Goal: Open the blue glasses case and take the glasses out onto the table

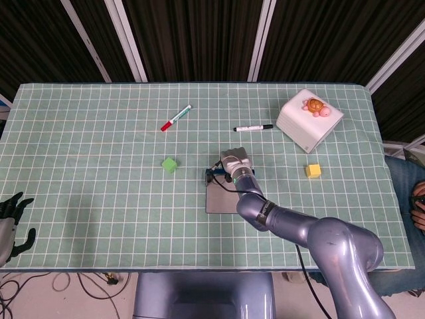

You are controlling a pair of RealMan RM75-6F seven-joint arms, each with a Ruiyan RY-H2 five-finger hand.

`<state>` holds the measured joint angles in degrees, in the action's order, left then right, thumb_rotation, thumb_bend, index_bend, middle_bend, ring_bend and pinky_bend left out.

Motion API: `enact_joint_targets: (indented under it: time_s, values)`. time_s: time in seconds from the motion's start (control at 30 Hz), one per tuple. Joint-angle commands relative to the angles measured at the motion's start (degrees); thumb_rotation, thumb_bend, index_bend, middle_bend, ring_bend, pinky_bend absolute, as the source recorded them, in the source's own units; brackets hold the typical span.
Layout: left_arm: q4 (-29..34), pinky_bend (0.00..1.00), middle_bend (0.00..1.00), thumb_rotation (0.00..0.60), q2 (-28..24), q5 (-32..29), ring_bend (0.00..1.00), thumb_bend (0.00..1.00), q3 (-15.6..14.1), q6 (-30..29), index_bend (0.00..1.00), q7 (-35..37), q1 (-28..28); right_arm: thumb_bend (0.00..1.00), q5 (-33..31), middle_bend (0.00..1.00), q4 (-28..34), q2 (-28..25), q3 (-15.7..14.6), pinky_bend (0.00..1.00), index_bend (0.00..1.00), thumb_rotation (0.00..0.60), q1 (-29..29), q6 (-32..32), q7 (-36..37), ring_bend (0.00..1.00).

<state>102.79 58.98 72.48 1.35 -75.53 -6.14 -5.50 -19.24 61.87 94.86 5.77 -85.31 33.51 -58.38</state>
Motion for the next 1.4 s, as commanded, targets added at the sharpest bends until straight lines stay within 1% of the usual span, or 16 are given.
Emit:
enact_joint_targets:
  time_s: [0.03,0.3,0.63,0.77,0.87,1.07,1.2,1.4]
  values:
    - [-0.02,0.04,0.00,0.600,0.00,-0.02,0.00,0.47,0.01,-0.02,0.13,0.01,0.00,0.49,0.67,0.47,-0.29,0.23,-0.01,0.33,0.45,0.600,0.19,0.09,0.50,0.38]
    - [0.05,0.04,0.00,0.600,-0.03,-0.16,0.00,0.47,0.00,0.07,0.13,0.04,-0.01,0.49,1.92,0.50,-0.38,0.26,0.01,0.33,0.46,0.600,0.50,-0.18,1.55,0.39]
    - [0.14,0.04,0.00,0.600,-0.10,-0.26,0.00,0.47,0.00,0.10,0.13,0.10,-0.02,0.49,2.74,0.49,0.79,-1.01,0.02,0.33,0.47,0.600,0.49,-0.67,2.93,0.38]
    - [0.16,0.04,0.00,0.600,-0.11,-0.27,0.00,0.47,-0.03,0.14,0.13,0.10,-0.02,0.50,4.49,0.49,1.49,-1.73,0.36,0.33,0.48,0.600,0.69,-1.34,4.21,0.38]
    - [0.27,0.04,0.00,0.600,-0.16,-0.29,0.00,0.47,-0.03,0.10,0.13,0.14,0.00,0.50,8.10,0.49,1.81,-1.87,0.95,0.33,0.48,0.600,1.16,-0.93,6.08,0.38]
    - [0.38,0.04,0.00,0.600,-0.28,-0.42,0.00,0.47,-0.04,0.21,0.13,0.25,0.00,0.51,18.81,0.49,2.69,-1.29,2.09,0.33,0.48,0.600,3.17,2.15,10.68,0.38]
    - [0.42,0.04,0.00,0.600,-0.31,-0.42,0.00,0.47,-0.06,0.22,0.13,0.24,0.00,0.51,25.20,0.49,3.31,-1.05,2.26,0.33,0.49,0.600,4.47,4.33,12.97,0.38]
    - [0.50,0.04,0.00,0.600,-0.37,-0.55,0.00,0.47,-0.09,0.28,0.13,0.22,0.01,0.51,31.97,0.49,4.11,-0.90,2.22,0.33,0.49,0.600,5.83,7.32,14.98,0.38]
